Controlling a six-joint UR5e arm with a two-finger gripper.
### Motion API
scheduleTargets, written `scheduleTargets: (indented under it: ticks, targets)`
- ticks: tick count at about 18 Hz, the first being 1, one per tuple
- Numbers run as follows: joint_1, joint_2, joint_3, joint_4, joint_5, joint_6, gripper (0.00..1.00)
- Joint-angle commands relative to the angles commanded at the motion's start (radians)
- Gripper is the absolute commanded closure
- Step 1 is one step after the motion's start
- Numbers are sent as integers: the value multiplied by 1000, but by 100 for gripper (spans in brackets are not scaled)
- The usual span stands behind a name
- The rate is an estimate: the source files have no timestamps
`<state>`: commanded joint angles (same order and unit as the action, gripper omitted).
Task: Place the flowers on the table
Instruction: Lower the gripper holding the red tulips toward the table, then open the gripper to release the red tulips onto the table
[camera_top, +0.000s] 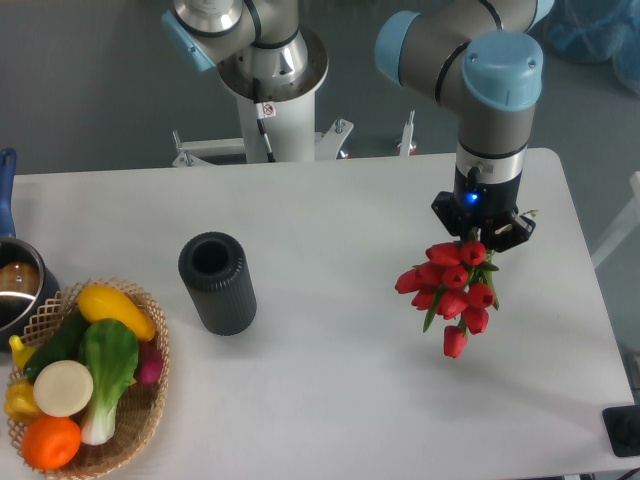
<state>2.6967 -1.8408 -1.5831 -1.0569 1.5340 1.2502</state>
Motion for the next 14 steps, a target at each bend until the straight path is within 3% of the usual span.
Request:
scheduleTargets:
  ticks: [7, 14]
  targets:
    - [-14, -15, 6, -6, -5, -17, 82]
    - [-47, -118, 38, 6, 0, -67, 82]
